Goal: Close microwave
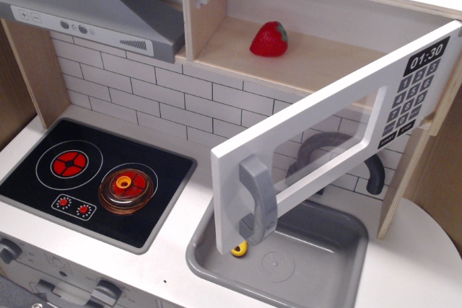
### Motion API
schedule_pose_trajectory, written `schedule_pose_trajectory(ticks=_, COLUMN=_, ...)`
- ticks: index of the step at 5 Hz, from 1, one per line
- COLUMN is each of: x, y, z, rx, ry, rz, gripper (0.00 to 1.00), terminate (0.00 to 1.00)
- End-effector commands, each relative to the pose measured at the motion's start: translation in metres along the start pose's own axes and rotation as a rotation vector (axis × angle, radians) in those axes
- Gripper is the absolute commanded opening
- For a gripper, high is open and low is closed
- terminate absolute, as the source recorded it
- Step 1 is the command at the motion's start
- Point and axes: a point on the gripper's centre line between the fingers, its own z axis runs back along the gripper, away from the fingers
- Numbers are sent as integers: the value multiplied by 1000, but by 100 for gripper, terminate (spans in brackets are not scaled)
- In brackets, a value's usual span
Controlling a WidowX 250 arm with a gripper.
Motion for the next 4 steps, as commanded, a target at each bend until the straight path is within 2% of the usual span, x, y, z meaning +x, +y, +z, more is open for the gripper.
schedule_pose_trajectory(ticks=1, x=0, y=0, z=0, rx=0, ry=0, rz=0, gripper=100, terminate=0)
schedule_pose_trajectory(ticks=2, x=-18, y=-30, z=17, rx=-34, ry=-44, rz=70, gripper=100, terminate=0)
schedule_pose_trajectory(ticks=3, x=-40, y=-65, z=38, rx=-100, ry=44, rz=35, gripper=100, terminate=0)
schedule_pose_trajectory(ticks=4, x=-59, y=-102, z=46, rx=-131, ry=62, rz=40, gripper=100, terminate=0)
